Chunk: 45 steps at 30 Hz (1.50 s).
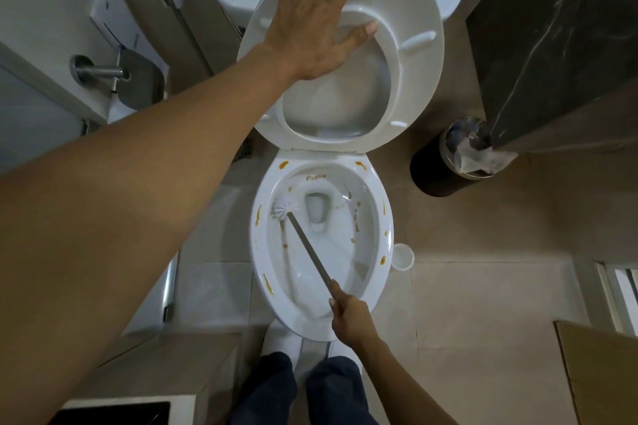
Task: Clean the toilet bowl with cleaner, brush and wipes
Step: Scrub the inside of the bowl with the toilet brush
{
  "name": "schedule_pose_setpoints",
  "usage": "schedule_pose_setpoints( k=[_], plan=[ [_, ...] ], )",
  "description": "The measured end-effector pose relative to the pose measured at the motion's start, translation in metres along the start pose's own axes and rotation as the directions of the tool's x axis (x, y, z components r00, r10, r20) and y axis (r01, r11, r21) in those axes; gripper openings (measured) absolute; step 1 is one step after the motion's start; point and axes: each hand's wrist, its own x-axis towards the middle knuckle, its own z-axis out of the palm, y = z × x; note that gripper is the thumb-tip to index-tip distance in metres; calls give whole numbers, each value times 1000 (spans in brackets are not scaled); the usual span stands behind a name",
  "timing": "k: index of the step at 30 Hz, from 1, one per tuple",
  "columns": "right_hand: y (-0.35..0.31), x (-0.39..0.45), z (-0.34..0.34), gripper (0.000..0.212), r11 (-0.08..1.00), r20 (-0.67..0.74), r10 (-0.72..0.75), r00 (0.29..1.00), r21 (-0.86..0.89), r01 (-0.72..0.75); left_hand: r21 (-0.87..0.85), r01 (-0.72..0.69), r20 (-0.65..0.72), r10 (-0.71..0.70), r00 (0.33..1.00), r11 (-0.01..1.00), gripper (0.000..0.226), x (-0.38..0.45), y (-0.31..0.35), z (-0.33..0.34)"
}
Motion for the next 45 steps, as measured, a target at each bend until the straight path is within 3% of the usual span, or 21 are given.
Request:
schedule_pose_setpoints(
  k=[4,11,18,28,35,42,45],
  plan=[
    [-10,20,-22,45,997,-11,19,1000,-71,-20,-31,-4,-20,4,1000,1000,83,0,0,-1],
    [6,-22,-17,45,982,88,41,995,-188,-24,-49,-17,-27,16,1000,999,82,-1,0,-3],
    [-27,26,-36,45,985,2,35,999,-166,-34,-44,-23,-23,22,999,999,82,-1,-1,0],
    [19,-52,0,50,965,124,97,988,-256,-62,-69,-21,-14,20,1000,997,81,0,-1,-2],
    [-20,1,-21,43,981,35,67,997,-185,-59,-73,-20,-8,19,1000,997,81,-1,-1,-3],
    [22,-51,-4,38,957,119,172,978,-254,-137,-69,-18,-7,17,1000,997,82,-1,-1,-3],
    [19,-44,-8,39,963,86,146,986,-242,-121,-67,-13,-5,13,1000,998,82,-1,0,-3]
  ],
)
